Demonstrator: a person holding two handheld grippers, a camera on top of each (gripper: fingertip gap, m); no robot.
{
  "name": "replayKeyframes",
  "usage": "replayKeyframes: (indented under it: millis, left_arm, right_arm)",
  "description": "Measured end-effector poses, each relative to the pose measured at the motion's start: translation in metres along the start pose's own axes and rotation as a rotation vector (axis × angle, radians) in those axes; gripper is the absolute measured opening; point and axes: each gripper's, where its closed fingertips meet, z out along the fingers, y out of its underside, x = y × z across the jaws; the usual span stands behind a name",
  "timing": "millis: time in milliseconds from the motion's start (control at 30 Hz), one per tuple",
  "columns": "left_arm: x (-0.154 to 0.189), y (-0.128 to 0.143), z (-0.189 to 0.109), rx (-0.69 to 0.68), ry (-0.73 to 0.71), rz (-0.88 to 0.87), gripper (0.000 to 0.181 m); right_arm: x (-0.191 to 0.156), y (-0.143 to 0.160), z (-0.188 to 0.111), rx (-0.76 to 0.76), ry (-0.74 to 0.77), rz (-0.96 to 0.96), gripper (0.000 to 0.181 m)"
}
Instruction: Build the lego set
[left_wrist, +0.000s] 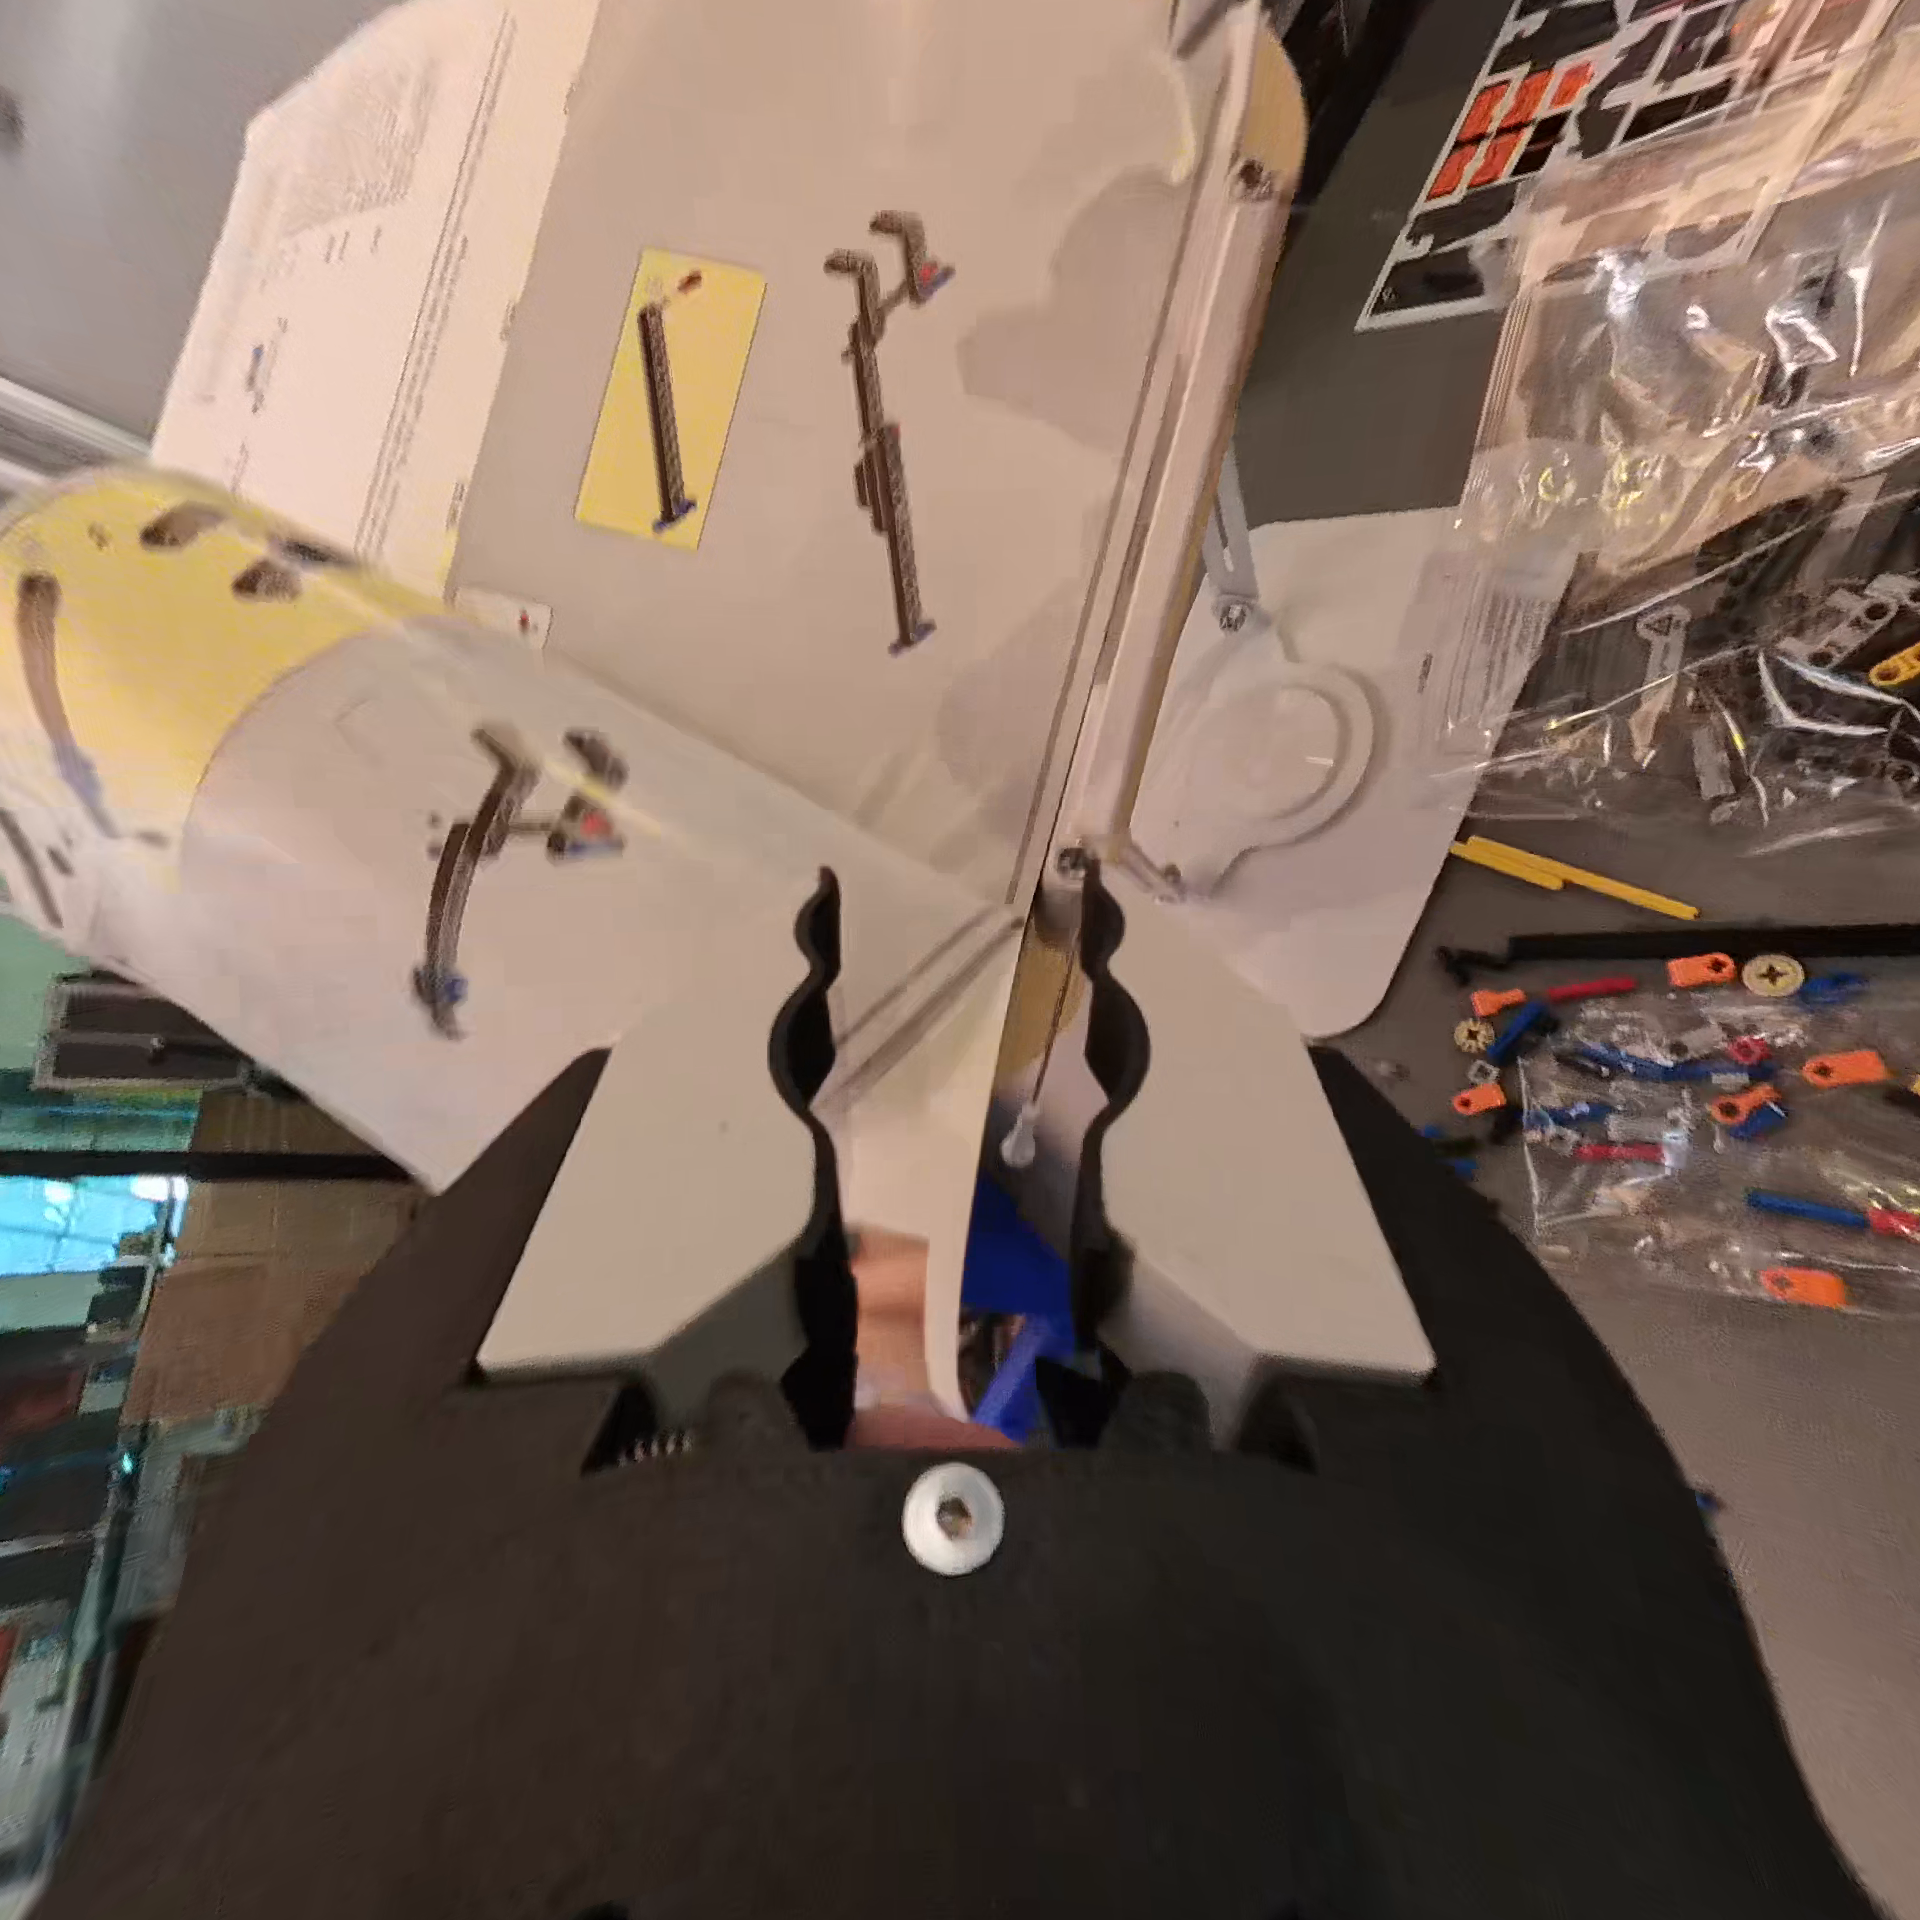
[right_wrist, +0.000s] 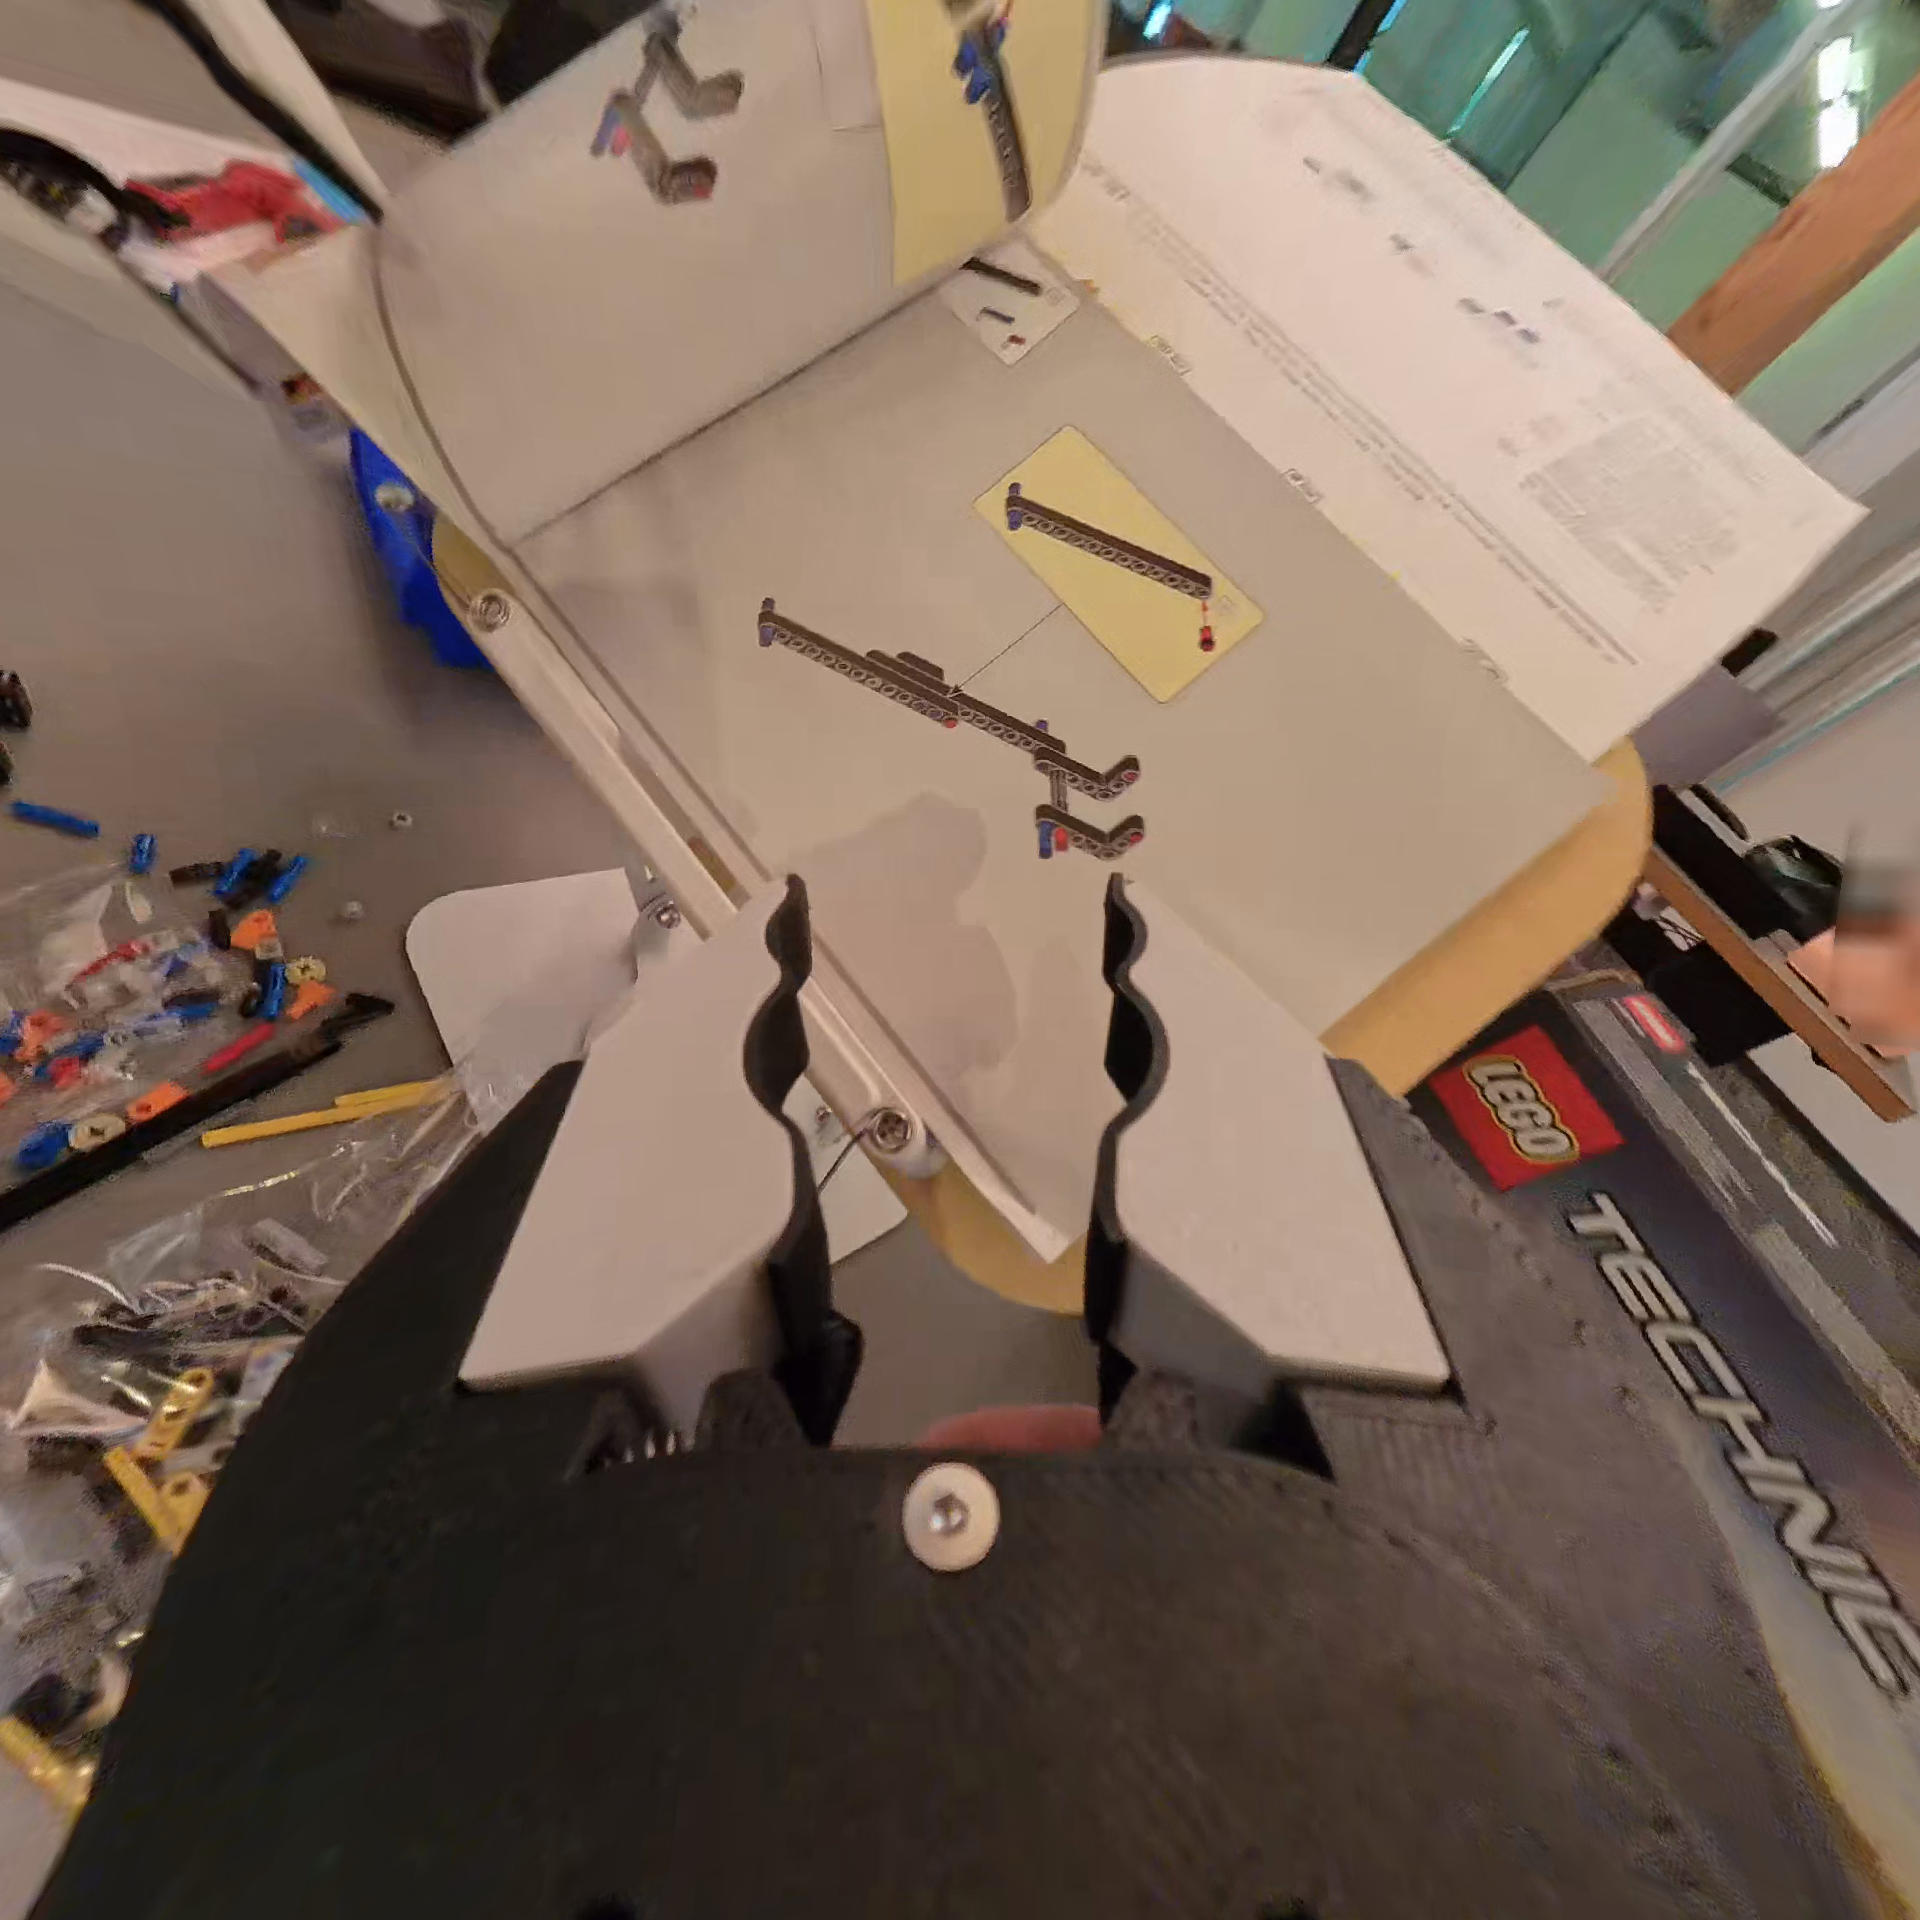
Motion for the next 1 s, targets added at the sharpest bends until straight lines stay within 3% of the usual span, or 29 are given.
replayKeyframes:
  millis: [133,167,333,467,567,667,833,1000]
  left_arm:
    - [-0.008,0.051,0.000,-0.137,-0.048,-0.140,0.049]
    - [-0.007,0.052,-0.002,-0.128,-0.052,-0.145,0.049]
    - [-0.022,0.001,-0.007,-0.029,-0.122,-0.035,0.043]
    - [-0.043,-0.024,0.035,-0.003,-0.125,0.027,0.048]
    - [-0.058,-0.022,0.068,-0.030,-0.116,0.026,0.053]
    - [-0.059,-0.003,0.090,-0.089,-0.078,0.003,0.053]
    - [-0.054,0.001,0.092,-0.014,-0.028,-0.062,0.045]
    - [-0.050,0.001,0.092,-0.001,-0.035,-0.026,0.036]
  right_arm:
    - [-0.016,-0.002,0.033,-0.038,-0.063,-0.077,0.055]
    - [-0.017,-0.006,0.041,-0.033,-0.068,-0.084,0.055]
    - [0.023,-0.025,0.050,0.019,0.008,-0.107,0.055]
    - [0.068,-0.030,0.058,0.028,0.021,-0.103,0.066]
    - [0.095,-0.026,0.067,0.005,0.031,-0.111,0.075]
    - [0.108,-0.018,0.076,-0.024,0.009,-0.136,0.079]
    - [0.115,-0.010,0.087,-0.068,-0.049,-0.212,0.078]
    - [0.113,-0.009,0.090,-0.125,-0.119,-0.277,0.061]
